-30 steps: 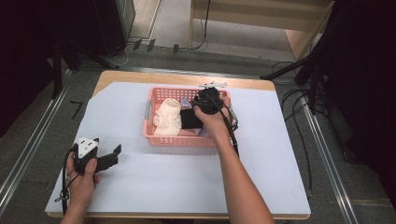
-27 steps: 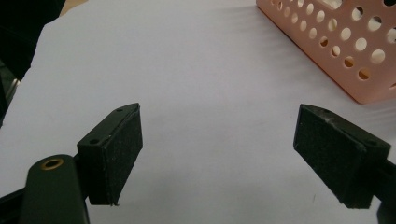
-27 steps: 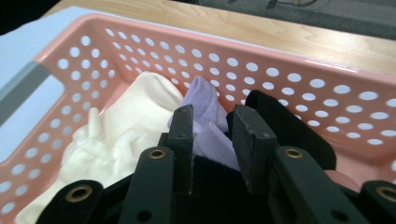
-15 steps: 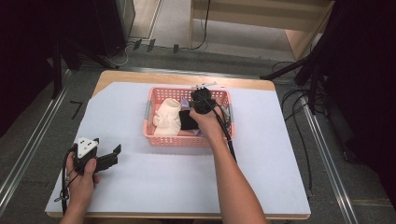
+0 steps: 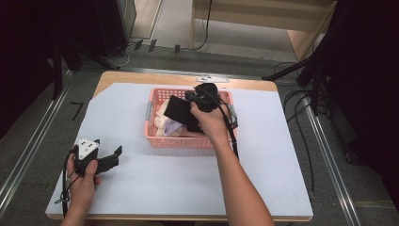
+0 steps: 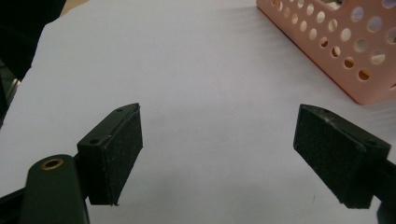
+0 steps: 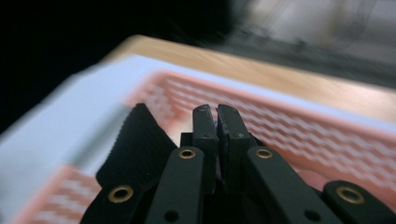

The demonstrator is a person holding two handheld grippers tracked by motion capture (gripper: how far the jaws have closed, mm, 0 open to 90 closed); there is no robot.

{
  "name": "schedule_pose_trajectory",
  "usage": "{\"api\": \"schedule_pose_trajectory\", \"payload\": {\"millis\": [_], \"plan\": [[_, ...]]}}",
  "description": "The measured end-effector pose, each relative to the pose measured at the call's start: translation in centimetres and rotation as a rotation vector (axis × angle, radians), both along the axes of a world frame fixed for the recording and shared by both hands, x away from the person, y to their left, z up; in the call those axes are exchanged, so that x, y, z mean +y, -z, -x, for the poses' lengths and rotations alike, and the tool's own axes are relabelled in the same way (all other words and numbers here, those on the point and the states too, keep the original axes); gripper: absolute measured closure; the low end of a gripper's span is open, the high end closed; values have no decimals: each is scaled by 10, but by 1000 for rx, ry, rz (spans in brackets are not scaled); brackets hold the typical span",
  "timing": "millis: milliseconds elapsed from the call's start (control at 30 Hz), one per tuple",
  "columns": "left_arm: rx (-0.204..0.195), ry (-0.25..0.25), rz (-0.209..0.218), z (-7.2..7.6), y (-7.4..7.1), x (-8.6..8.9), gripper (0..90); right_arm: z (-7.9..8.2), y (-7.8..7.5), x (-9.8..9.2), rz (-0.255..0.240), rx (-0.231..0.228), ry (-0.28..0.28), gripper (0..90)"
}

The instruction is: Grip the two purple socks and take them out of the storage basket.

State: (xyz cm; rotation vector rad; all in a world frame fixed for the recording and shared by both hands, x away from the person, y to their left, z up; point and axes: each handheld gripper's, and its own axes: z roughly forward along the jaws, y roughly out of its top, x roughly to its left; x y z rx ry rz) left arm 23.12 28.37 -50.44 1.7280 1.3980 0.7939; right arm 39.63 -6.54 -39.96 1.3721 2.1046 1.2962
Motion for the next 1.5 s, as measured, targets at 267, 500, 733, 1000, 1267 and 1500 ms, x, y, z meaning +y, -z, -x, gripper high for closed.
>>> {"api": "schedule_pose_trajectory", "payload": {"millis": [267,500,733,1000,1267,1500], "plan": [[13,3,-15,-2,0,-1,163,-7,28,-42,156,39,212,668],[7,-1,-18,-1,0,-2,163,1,20,-18,68,-13,85,523],[5,-1,-5,0,0,-1,163,-13,45,1,262,164,37,390],[7,-1,-5,-1,0,-1,163,-21,51,1,375,233,71,776],[11,2,-14,-1,0,-1,163,-14,43,-36,212,141,230,859],[9,0,-16,-1,0,-2,163,-14,46,9,317,143,-44,395]]}}
